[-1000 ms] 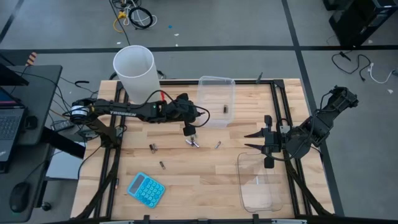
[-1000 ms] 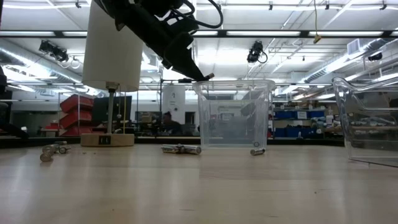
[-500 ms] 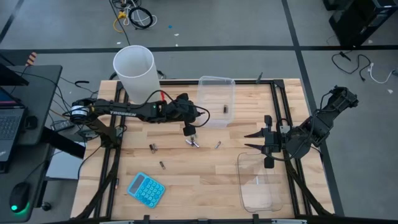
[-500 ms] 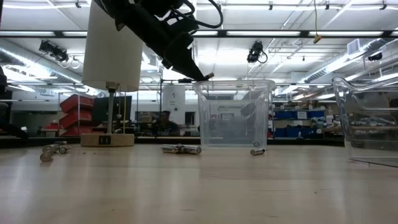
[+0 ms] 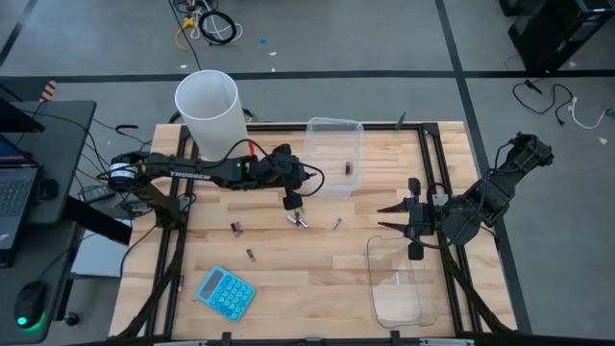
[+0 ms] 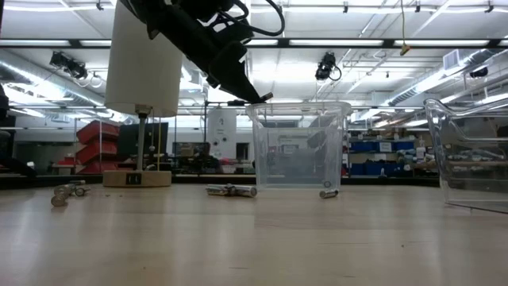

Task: Sort batteries
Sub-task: Put the brown battery into the top transparent bin

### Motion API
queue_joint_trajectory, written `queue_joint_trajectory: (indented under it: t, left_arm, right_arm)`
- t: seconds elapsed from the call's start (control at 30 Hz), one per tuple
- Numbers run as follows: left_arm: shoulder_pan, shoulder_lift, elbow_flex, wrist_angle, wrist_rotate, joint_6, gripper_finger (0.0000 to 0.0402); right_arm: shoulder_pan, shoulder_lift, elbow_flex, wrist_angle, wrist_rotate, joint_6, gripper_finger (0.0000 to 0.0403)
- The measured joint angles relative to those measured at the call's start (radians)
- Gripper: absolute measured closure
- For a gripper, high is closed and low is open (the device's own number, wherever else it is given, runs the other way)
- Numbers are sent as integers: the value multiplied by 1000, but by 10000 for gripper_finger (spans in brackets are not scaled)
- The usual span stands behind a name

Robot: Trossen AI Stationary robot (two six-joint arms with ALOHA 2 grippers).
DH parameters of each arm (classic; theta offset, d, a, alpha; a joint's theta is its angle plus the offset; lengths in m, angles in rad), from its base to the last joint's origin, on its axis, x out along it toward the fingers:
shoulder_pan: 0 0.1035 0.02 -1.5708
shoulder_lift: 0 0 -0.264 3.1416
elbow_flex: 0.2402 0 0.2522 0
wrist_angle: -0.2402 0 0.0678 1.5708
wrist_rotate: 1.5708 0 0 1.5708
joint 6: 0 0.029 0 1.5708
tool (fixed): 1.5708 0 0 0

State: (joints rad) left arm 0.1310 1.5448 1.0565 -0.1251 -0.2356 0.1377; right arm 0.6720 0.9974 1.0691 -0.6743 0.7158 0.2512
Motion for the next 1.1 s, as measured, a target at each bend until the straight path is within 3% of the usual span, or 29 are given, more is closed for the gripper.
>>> queue_joint_trajectory:
  t: [1.1]
  left_arm:
    - [0, 0, 0, 28, 0, -2, 349]
  right_arm:
    - [0, 0, 0, 0, 0, 0, 288]
